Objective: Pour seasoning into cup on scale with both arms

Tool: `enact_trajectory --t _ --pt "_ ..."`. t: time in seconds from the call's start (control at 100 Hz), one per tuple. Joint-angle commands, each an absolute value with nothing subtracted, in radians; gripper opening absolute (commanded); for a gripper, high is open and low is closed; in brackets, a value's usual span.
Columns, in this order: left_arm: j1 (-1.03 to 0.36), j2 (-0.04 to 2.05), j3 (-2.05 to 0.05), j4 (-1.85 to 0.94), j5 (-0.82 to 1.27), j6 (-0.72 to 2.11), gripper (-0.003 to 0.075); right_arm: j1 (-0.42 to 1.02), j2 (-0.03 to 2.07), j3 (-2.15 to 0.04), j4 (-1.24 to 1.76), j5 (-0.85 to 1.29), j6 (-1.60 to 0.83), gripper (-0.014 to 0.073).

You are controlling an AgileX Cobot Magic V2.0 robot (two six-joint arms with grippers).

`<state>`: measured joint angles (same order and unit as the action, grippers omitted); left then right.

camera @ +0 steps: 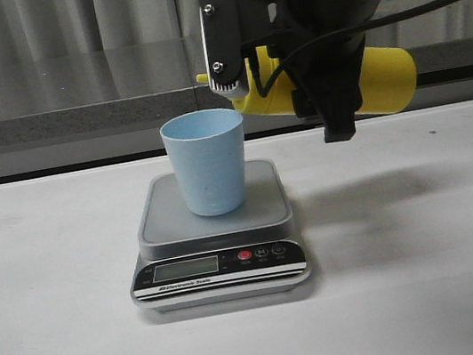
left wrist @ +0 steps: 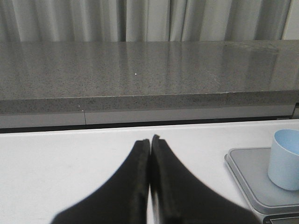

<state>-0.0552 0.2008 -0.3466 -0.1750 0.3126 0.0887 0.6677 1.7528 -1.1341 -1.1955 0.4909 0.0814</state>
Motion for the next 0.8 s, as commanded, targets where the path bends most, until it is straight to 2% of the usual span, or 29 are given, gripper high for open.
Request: enact_trajectory --t 0.0,0.4,0.79 --pt "-0.052 0.208 -0.371 -0.188 0.231 0.083 -0.0018 0.682 1.715 -1.168 -1.285 0.523 0.075 0.0153" --pt "-0.052 0.208 -0.371 -0.188 0.231 0.083 -0.0018 0.692 1.717 -1.168 -1.454 0.613 0.075 0.0153" --pt "-0.052 0.208 -0.371 -0.188 0.231 0.083 -0.0018 0.694 1.717 -1.168 -1.67 0.601 0.07 0.0153"
